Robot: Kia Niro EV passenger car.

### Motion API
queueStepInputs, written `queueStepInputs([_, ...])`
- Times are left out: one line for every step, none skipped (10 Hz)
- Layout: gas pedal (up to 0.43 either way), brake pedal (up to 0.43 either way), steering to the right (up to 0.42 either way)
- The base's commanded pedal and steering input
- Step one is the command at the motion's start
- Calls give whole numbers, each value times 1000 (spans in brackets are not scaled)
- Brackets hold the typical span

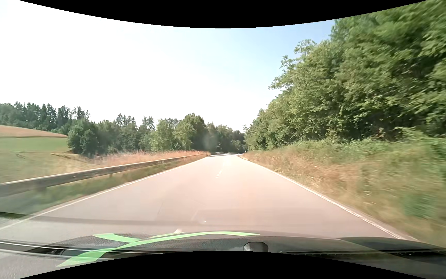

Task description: Follow the waypoints while adhering to traffic rules and regulations

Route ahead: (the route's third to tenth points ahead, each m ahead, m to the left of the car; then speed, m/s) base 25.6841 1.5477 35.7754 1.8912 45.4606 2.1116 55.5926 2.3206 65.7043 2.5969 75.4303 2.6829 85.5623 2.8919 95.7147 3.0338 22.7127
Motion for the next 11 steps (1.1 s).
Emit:
queueStepInputs([110,0,-5])
queueStepInputs([98,0,-5])
queueStepInputs([98,0,-4])
queueStepInputs([98,0,-4])
queueStepInputs([98,0,-4])
queueStepInputs([87,0,-4])
queueStepInputs([79,0,-4])
queueStepInputs([79,0,-4])
queueStepInputs([67,0,-4])
queueStepInputs([67,0,-4])
queueStepInputs([59,0,-6])
